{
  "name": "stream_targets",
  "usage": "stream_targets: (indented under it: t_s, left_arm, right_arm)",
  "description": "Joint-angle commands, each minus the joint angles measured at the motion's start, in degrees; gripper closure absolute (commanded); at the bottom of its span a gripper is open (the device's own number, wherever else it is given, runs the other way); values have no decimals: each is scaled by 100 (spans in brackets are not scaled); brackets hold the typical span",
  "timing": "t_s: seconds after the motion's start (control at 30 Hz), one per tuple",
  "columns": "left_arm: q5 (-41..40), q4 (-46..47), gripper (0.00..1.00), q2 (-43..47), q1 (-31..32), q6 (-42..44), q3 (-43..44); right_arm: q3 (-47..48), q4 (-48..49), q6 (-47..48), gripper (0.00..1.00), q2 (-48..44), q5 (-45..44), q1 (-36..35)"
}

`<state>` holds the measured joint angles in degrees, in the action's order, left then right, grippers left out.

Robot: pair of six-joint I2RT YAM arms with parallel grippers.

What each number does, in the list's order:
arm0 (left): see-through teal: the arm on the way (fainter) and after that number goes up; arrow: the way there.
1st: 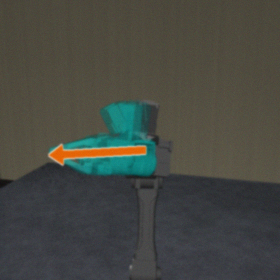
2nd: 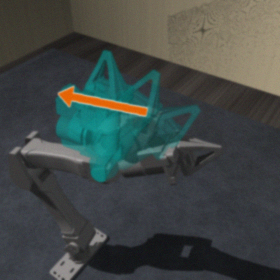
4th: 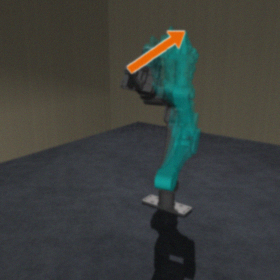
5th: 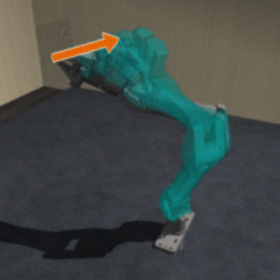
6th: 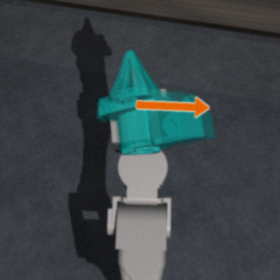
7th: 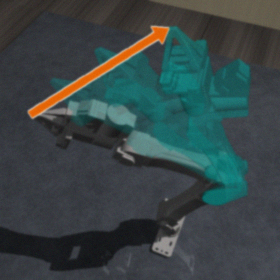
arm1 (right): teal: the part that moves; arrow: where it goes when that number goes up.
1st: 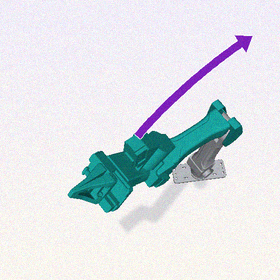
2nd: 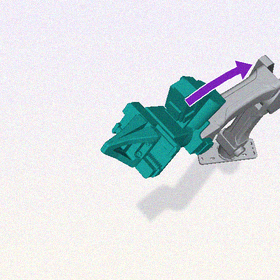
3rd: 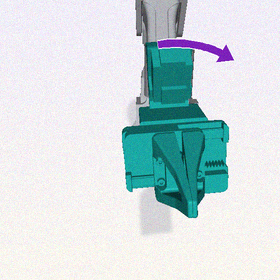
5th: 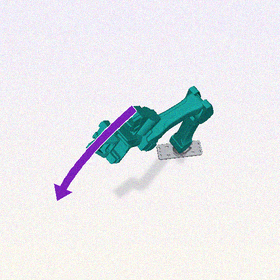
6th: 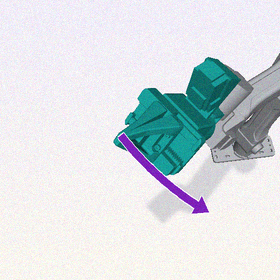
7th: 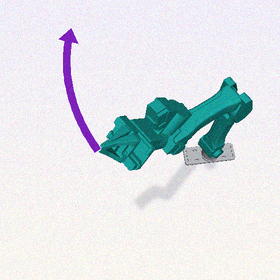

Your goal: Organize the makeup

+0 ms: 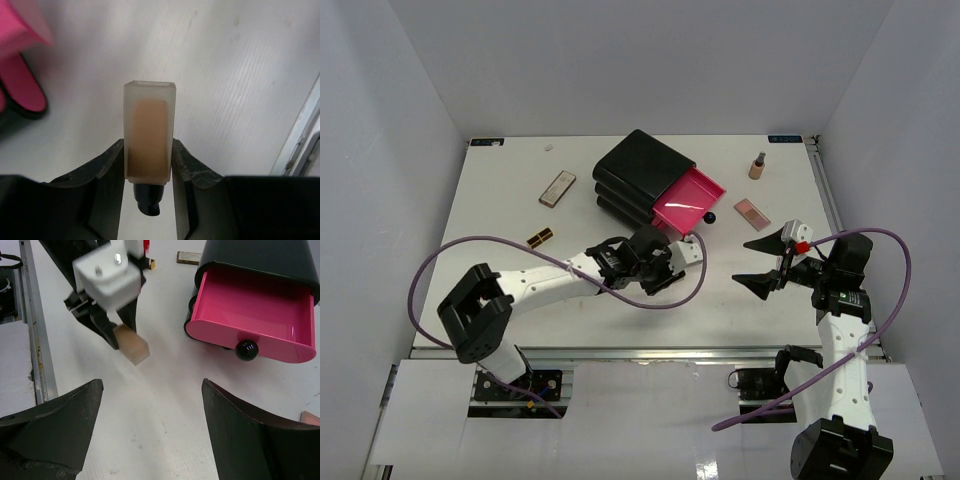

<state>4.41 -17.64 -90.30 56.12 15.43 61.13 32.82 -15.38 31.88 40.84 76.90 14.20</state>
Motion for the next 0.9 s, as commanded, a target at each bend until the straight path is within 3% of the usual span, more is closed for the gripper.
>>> stream_targets:
  t_s: [0.0,0.17,0.5,0.87]
  left_arm:
    - [80,242,100,799,31,-406,946]
    - [-284,358,100,467,15,-325,1835]
    - [-1240,392,100,-1487,-294,-295,4175]
    - [-1705,349,100,-2404,-454,-138,4686]
  right_arm:
    - [-30,43,-24,14,-66,132,32]
    - [-30,50,-33,14,-76,116,39]
    - [-39,44,-41,13,-138,123,57]
    - [-40,62,-77,13,-191,168,57]
